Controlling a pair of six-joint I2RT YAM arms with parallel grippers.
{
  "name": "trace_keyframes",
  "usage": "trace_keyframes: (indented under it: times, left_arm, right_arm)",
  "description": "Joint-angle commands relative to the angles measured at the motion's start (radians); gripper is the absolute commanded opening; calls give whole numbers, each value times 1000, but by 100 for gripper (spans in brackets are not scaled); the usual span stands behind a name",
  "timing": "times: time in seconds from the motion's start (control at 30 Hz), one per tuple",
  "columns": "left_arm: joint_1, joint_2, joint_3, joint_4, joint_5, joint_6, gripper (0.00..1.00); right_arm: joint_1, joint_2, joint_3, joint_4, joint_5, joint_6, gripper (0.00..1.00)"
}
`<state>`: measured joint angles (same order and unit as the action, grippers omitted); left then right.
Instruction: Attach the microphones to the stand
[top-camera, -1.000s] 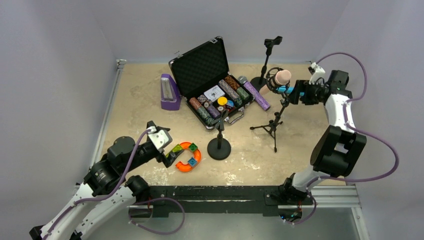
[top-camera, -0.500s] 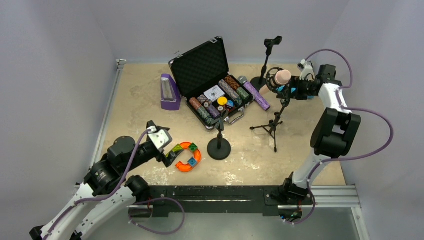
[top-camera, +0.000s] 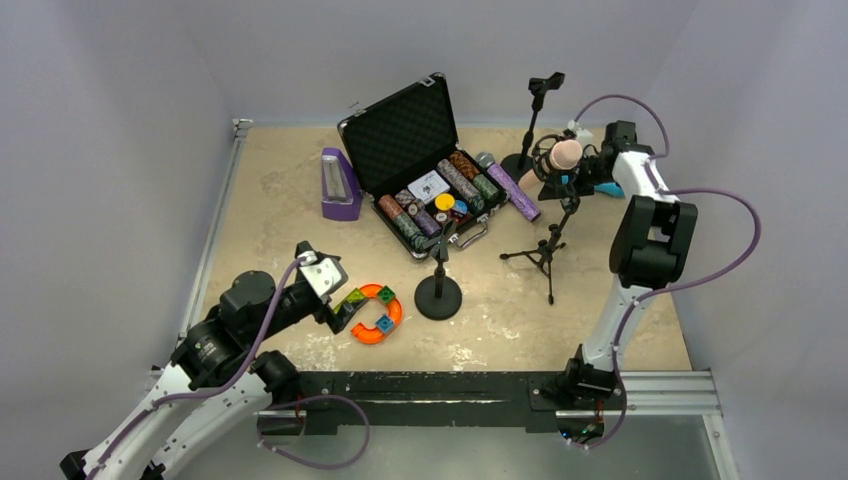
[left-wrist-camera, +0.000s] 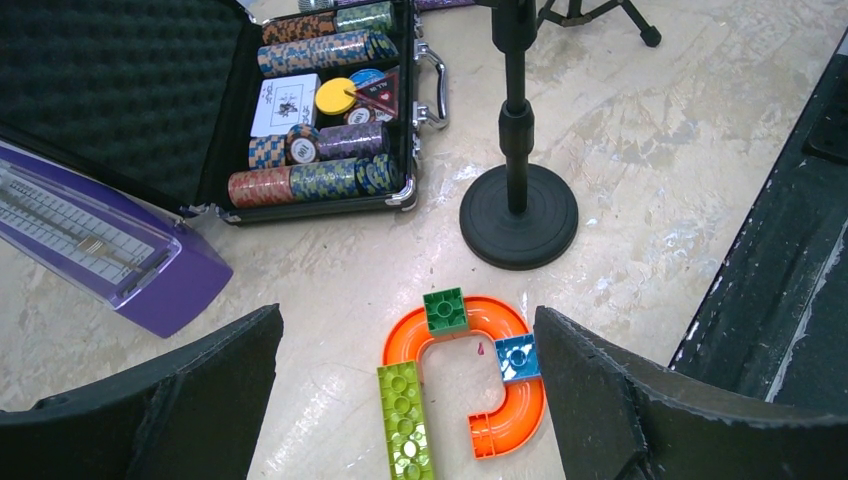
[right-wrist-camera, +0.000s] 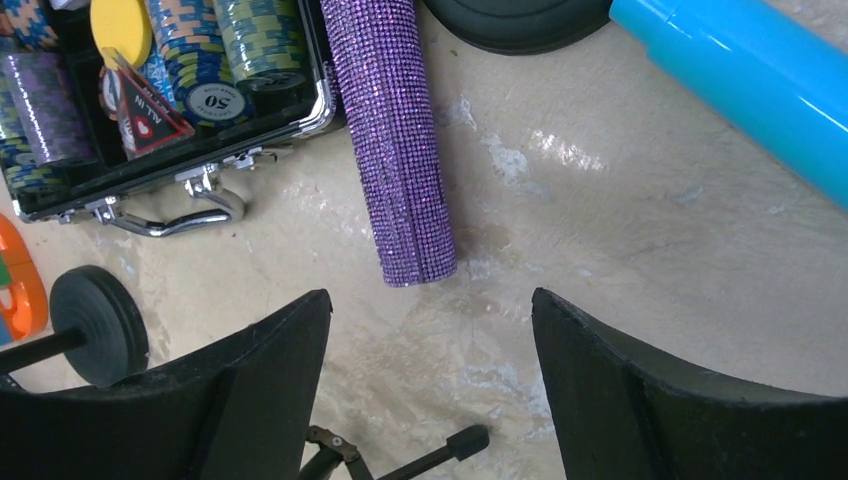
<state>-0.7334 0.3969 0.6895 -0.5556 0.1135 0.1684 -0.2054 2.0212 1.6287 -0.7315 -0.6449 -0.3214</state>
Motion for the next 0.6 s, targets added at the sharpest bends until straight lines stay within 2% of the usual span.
trace_keyframes:
  times: [0.0, 0.13, 0.4, 0.57]
  left_arm:
    - [6, 8, 1, 39, -12, 13, 99]
    - [6, 7, 1, 39, -16, 12, 99]
    - [7, 9, 1, 37, -16, 13, 99]
    - [8, 11, 1, 37, -17, 14, 99]
  right_arm:
    - [27, 37, 77, -57, 61, -45, 77]
    - [53, 86, 122, -89, 74, -42, 73]
    - [104, 134, 148, -93, 151, -25, 71]
    - [113, 152, 172, -110, 185, -7, 65]
